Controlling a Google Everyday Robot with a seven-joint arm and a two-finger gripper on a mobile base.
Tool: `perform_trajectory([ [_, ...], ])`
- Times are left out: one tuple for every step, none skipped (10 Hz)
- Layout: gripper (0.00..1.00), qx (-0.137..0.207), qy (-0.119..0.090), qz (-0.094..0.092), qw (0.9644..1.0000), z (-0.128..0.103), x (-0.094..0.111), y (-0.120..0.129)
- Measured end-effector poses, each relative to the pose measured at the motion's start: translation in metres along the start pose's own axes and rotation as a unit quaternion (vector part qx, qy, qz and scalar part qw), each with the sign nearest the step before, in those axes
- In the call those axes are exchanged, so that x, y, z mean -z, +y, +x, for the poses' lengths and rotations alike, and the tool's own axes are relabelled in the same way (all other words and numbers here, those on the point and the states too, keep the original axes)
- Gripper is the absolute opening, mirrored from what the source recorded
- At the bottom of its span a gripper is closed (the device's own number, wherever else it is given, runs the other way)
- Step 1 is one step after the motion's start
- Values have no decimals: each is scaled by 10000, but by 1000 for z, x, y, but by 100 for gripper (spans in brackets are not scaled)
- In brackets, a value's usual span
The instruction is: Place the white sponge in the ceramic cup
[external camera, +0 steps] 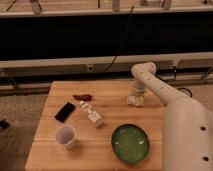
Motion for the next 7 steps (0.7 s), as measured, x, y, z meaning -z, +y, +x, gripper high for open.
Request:
perform_trajectory([
  [2,15,24,10,10000,0,1,2],
  [2,47,28,36,10000,-2,4,3],
  [2,68,26,50,10000,-4,6,4],
  [2,90,46,63,9999,-4,8,6],
  [2,111,48,69,9999,-6,11,8],
  [2,149,59,73,9998,-7,15,11],
  [2,212,80,88,9997,-9,22,14],
])
